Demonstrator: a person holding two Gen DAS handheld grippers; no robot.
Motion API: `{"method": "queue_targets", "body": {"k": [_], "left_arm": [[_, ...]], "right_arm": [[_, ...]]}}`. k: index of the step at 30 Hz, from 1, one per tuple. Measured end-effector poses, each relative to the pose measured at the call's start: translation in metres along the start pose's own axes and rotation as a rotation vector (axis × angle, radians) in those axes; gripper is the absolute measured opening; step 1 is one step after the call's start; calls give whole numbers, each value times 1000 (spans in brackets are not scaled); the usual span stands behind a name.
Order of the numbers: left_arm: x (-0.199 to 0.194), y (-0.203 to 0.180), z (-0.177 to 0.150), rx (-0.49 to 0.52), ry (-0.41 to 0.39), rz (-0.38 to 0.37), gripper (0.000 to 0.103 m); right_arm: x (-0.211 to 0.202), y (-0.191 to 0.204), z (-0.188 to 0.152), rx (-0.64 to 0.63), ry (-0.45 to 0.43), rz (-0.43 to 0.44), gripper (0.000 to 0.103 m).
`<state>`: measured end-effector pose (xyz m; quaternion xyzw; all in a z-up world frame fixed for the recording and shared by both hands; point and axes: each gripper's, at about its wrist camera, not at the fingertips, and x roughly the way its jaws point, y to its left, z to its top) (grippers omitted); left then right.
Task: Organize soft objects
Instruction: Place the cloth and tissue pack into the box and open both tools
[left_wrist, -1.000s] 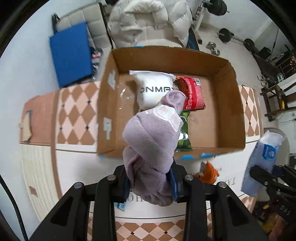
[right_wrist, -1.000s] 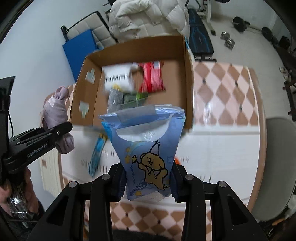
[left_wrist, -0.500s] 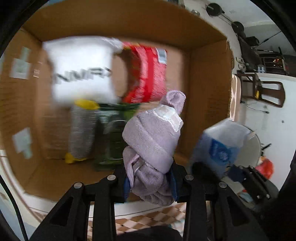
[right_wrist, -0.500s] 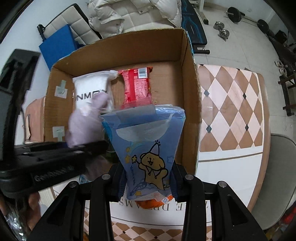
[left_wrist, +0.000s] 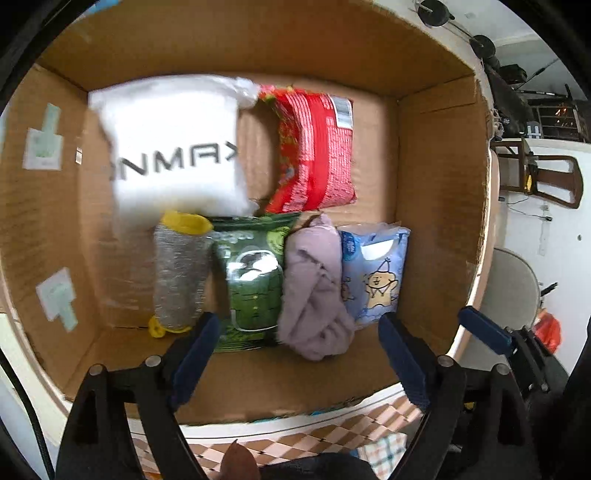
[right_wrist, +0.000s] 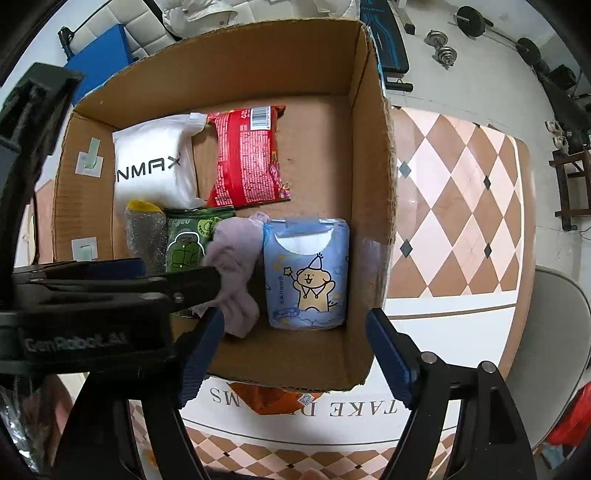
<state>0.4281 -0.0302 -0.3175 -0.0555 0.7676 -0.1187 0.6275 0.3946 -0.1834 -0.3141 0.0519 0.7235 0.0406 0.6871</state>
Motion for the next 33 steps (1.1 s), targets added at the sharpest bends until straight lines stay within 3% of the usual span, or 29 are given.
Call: {"method": "queue_targets", "body": {"k": [3, 4, 6, 10, 22, 33], "left_arm": [[-11, 2, -7, 8, -22, 22, 88], [-15, 3, -10, 10, -37, 31, 89], [-24, 7, -8, 10, -66, 51, 100], [-48, 7, -17, 22, -155, 122, 101], [-94, 7, -65, 36, -351, 227, 102], [-107, 10, -93, 28, -408, 246, 102]], "right_arm": [[-3, 1, -1, 6, -4, -2, 87], [-6, 2, -2, 9, -8, -10, 95], [-10, 3, -5, 8, -21, -12, 103], [-20, 5, -12, 11, -52, -26, 103], [-57, 18, -43, 10, -169, -41, 103], [-76, 28, -70, -8, -225, -49, 103]]}}
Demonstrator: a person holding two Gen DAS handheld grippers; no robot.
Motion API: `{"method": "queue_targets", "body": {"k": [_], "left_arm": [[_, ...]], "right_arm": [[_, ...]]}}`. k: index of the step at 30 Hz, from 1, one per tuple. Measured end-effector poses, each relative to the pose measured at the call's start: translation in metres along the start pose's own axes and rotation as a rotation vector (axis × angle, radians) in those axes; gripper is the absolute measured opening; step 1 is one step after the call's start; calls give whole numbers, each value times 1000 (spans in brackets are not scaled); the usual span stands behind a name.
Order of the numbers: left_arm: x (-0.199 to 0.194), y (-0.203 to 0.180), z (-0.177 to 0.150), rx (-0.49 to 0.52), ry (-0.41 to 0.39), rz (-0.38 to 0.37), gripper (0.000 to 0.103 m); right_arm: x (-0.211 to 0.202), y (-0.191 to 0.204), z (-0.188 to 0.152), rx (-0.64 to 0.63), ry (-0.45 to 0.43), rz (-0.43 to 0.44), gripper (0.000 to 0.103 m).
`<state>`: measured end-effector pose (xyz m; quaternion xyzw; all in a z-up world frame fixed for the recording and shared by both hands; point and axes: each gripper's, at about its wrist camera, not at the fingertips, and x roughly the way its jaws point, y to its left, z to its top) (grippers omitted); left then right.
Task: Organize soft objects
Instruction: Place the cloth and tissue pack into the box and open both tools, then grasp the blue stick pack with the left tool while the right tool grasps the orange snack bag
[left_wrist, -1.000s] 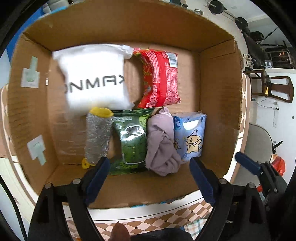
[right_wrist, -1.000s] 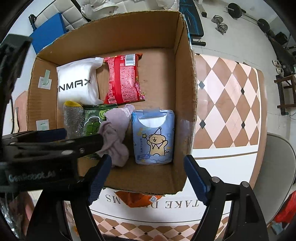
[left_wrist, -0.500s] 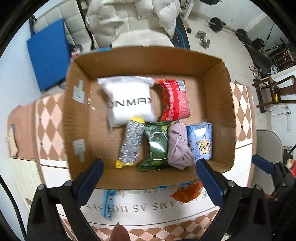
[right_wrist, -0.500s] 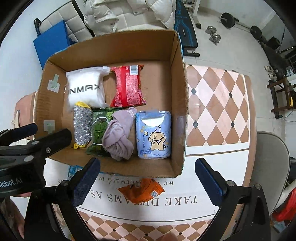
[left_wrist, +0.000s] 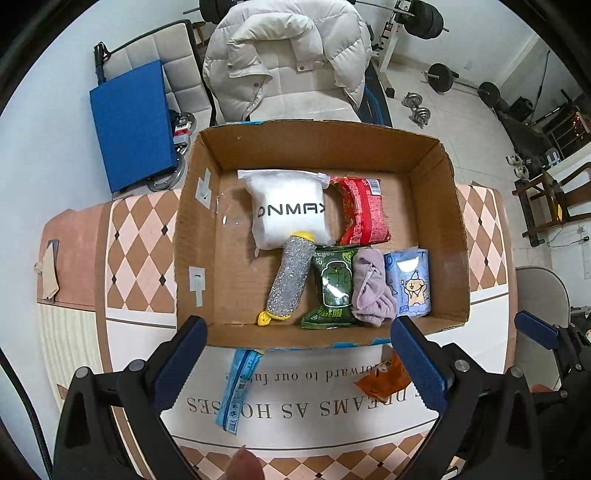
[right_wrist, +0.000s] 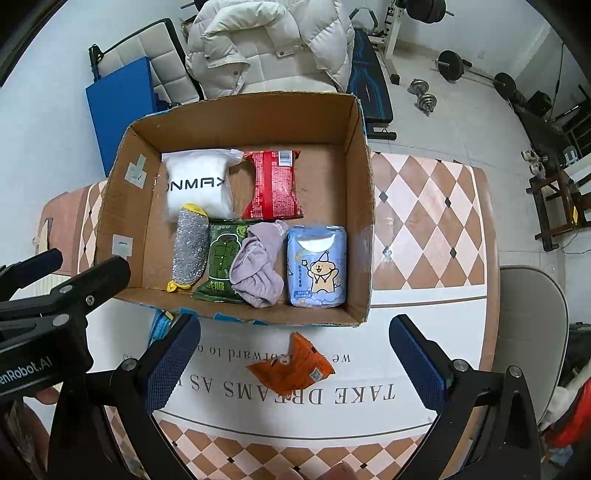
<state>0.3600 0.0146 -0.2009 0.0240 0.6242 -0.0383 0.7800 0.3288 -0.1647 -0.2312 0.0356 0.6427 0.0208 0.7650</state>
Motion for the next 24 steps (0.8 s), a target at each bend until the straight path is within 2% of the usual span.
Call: {"method": "queue_targets", "body": {"k": [5, 9, 11, 15, 16, 20, 24], "left_arm": [[-9, 14, -23, -7, -51, 50, 102], [6, 40, -70, -1, -68, 200, 102], [31, 54, -93, 5, -12, 237, 102], [100, 83, -120, -25, 154, 206, 101], [114, 87, -123, -30, 175, 202, 99], [165, 98, -128, -26, 271, 183, 82], [194, 95, -128, 0, 316, 170, 81]], "right_arm": [[-8, -3, -11, 13, -29, 12, 103], [-1, -15, -41, 67, -27, 51, 103], [17, -24, -58, 111, 29, 71, 103], [69, -41, -85, 215, 151, 106, 103], [82, -42, -91, 229, 175, 107, 103], [121, -44, -103, 265, 231, 109, 102], [145, -41, -105, 293, 255, 114, 101]]}}
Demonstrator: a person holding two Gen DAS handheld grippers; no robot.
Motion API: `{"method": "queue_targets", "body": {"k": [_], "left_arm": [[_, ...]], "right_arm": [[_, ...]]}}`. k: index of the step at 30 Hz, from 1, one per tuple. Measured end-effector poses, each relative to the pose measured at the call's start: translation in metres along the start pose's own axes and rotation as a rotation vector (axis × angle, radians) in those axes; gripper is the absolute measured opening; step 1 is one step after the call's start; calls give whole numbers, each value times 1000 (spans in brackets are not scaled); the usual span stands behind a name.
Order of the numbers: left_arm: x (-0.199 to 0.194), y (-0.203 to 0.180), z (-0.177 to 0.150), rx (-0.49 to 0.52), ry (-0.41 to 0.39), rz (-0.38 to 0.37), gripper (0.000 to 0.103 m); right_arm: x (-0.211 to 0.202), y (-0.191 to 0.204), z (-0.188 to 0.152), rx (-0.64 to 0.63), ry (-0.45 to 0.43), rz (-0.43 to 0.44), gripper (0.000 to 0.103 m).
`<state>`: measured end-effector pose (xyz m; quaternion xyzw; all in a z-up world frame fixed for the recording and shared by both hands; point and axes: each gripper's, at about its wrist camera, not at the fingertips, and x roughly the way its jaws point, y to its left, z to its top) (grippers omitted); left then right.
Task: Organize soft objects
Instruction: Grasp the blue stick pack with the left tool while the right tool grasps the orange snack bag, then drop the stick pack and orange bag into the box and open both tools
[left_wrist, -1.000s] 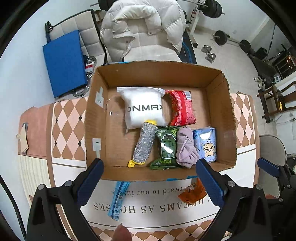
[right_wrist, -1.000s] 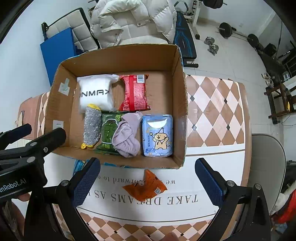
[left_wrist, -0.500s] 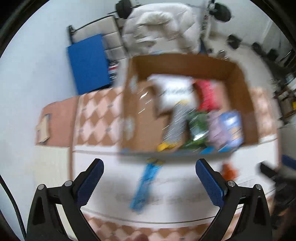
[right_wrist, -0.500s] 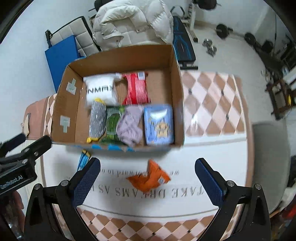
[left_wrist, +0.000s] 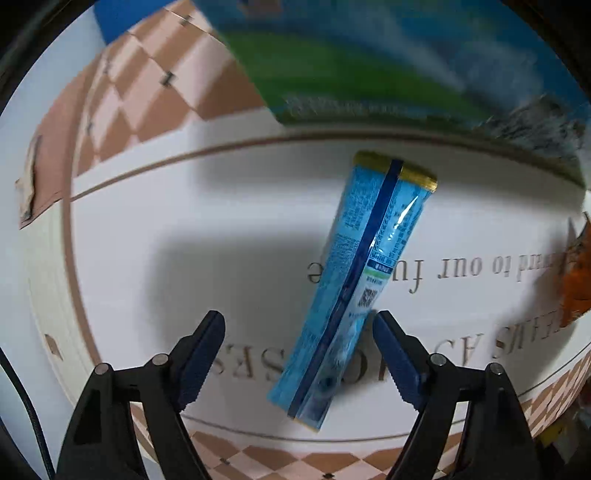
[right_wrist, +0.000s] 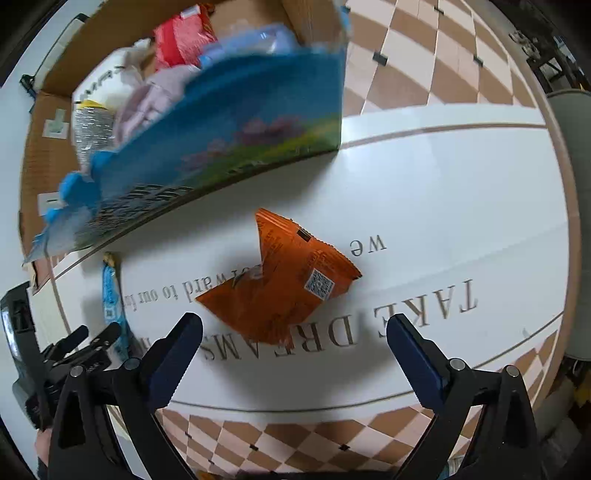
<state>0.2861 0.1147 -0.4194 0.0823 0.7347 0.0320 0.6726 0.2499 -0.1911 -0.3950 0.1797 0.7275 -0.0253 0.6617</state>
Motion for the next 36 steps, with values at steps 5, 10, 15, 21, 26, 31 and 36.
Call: {"method": "queue_targets", "body": {"k": [5, 10, 15, 21, 26, 31, 36], "left_arm": [[-10, -6, -2, -5, -45, -72, 40], [-15, -28, -15, 32, -57, -49, 19], [-26, -38, -33, 1, -72, -104, 14], [-53, -44, -55, -46, -113, -177, 13], [-97, -47, -71, -60, -137, -235, 13], [-149, -46, -83, -54, -230, -270, 13], [-211, -29, -76, -53, -358, -316, 13]], "right_arm": [[22, 5, 8, 35, 27, -7, 97], [40, 8, 12, 78, 60, 0, 73], [44, 18, -4, 38, 56, -51, 42], [34, 22, -39, -56, 33, -61, 39], [2, 25, -67, -129, -23, -34, 38], [-41, 28, -79, -183, -87, 19, 37], [-88, 45, -84, -220, -149, 92, 37]]}}
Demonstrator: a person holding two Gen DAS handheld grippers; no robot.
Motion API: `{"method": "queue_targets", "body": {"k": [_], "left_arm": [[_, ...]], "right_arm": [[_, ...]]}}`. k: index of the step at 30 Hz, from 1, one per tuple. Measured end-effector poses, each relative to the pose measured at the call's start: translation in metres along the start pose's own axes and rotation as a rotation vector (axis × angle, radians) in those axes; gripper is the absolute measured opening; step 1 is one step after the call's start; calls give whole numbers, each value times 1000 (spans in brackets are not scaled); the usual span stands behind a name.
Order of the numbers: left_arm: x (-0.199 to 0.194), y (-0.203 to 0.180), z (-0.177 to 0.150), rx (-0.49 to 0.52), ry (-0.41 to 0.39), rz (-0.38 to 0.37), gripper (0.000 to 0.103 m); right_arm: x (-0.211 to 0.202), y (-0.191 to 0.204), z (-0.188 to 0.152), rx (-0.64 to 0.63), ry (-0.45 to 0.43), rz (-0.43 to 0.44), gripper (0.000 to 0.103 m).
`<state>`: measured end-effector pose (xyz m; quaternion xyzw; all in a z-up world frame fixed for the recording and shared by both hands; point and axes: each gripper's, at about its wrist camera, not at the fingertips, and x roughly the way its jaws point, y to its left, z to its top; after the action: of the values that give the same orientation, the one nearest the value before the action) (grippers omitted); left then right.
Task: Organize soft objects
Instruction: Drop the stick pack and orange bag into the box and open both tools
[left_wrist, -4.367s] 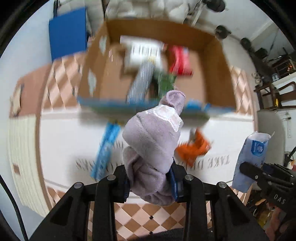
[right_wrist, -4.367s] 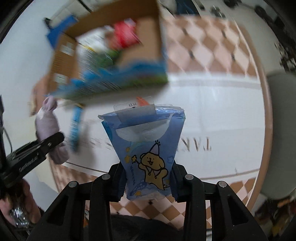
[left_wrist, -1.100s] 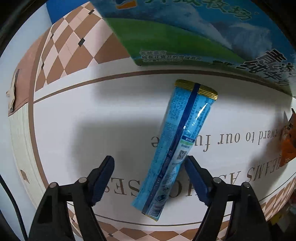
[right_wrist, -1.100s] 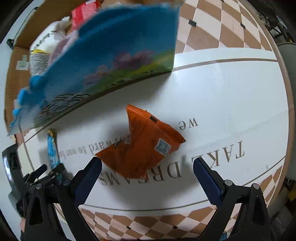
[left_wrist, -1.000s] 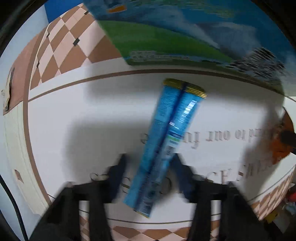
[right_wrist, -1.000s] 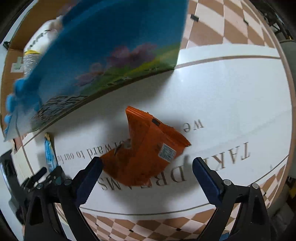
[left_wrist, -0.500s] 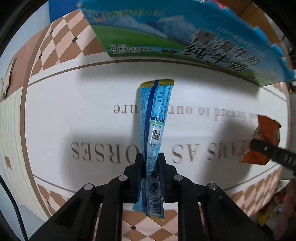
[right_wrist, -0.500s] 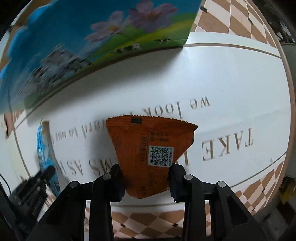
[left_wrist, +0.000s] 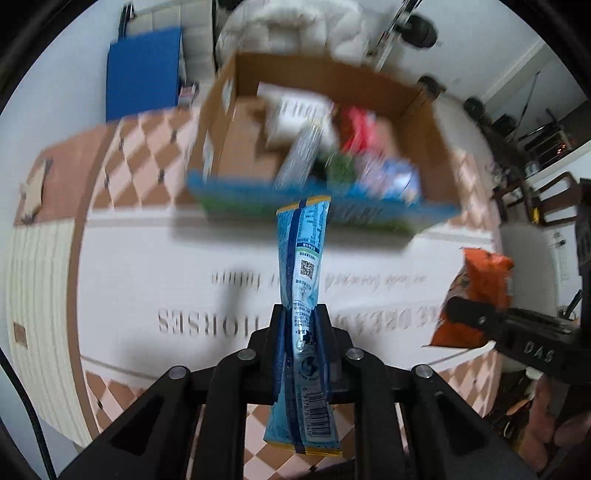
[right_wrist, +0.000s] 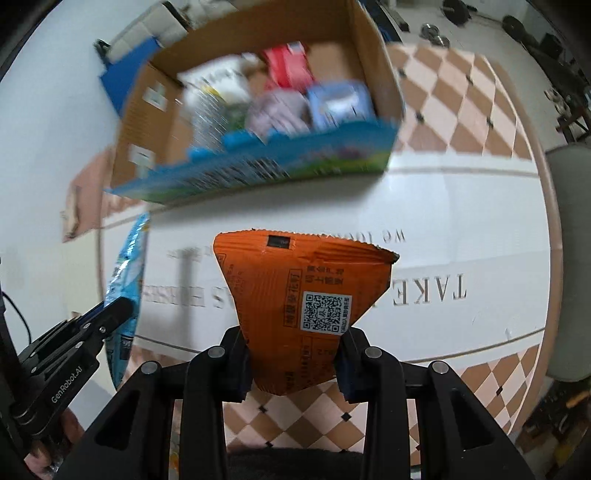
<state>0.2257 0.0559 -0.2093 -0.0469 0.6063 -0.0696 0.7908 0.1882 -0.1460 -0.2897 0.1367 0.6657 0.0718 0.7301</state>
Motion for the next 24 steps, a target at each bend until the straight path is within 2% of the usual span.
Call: {"method": "queue_targets", "body": {"k": [3, 6, 10, 16, 21, 24], "left_arm": [[-17, -8, 27, 24, -69, -8, 13], [-26, -6, 61, 52, -137, 23, 13], [-16, 5, 109, 69, -170, 93, 13], [48, 29, 168, 62, -64, 158, 10], [104, 44, 195, 42, 40, 219, 9], [123, 45, 201, 56, 75, 251, 9]], "right_arm": [[-42, 6, 17, -23, -57, 39, 37], [-72, 11, 36, -37, -113, 65, 37], [-89, 16, 86, -37, -186, 32, 37], [-74, 14, 163, -63, -214, -56, 37], [-32, 10, 222, -57, -156, -111, 37], [1, 6, 253, -56, -111, -150, 37]]}}
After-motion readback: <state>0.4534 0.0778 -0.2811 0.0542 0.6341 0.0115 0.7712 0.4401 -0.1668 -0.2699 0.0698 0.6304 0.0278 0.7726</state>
